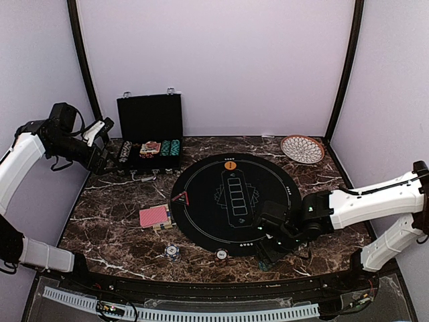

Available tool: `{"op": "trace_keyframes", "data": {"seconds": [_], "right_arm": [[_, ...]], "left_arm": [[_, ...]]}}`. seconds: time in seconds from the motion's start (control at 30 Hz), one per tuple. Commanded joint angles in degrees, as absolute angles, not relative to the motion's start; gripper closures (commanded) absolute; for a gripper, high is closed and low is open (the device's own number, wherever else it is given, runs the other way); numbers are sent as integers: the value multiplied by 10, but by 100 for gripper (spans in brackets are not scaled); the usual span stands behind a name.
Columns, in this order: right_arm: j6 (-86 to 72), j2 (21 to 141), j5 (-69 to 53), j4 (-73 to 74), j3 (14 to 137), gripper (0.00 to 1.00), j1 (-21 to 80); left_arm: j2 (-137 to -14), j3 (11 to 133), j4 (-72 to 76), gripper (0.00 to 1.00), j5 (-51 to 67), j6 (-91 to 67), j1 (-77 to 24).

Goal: Distribute texas hold em gaming equipment
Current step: Pick up the pile of poker chips from the pile of poker chips.

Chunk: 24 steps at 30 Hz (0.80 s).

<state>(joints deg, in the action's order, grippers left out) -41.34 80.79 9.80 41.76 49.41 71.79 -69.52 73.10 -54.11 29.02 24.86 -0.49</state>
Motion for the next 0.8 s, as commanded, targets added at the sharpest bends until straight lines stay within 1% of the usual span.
{"op": "trace_keyframes", "data": {"seconds": [0.0,0.17,0.37,0.6,0.77], "right_arm": [[-425,802,90,408,484,32,725],[-420,802,80,412,482,26,726],[-420,802,66,405,476,27,725],[-423,801,63,401,473,33,726],[-422,800,65,406,481,42,726]], "left_arm": [[-680,749,-566,1,303,252,-2],[-679,747,-569,1,306,255,-2],[-679,750,-569,1,305,256,-2],[-680,753,-569,1,304,259,-4],[-680,753,-569,1,303,259,-5]]}}
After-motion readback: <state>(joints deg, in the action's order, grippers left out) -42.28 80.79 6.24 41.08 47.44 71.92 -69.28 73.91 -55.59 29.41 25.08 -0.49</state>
